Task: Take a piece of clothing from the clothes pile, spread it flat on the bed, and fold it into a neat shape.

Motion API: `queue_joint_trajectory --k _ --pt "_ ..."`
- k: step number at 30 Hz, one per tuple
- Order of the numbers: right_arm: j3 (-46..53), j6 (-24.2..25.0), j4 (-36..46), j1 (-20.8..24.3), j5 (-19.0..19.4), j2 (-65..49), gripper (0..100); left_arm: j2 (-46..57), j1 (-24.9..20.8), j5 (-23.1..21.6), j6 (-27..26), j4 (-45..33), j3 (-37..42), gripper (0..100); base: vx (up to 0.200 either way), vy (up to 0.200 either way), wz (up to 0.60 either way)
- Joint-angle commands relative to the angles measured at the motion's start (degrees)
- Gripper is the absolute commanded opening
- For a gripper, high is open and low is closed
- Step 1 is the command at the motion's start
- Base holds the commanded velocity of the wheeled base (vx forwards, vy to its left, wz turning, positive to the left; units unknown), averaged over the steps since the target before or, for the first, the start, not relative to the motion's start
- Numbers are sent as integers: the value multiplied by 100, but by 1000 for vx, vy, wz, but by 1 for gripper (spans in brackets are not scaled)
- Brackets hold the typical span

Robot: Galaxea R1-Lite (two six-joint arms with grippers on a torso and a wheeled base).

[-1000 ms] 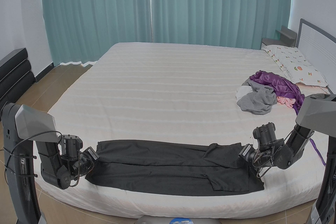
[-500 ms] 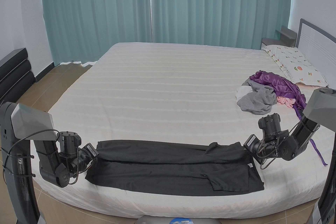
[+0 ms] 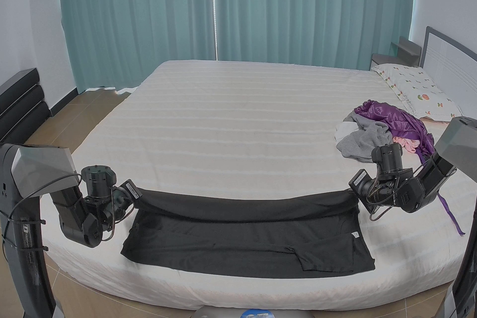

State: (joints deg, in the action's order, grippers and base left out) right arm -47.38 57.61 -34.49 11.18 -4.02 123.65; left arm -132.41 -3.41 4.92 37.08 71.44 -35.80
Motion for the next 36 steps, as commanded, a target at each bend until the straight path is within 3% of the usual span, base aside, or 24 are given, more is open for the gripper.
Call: queue_joint_trajectory --k 1,36 --pt "-271 13 -5 7 -2 28 0 -39 78 8 -8 -174 -498 0 0 0 0" --pt "-948 -4 -427 -239 -90 379 0 -399 148 96 -17 -86 -1175 0 0 0 0"
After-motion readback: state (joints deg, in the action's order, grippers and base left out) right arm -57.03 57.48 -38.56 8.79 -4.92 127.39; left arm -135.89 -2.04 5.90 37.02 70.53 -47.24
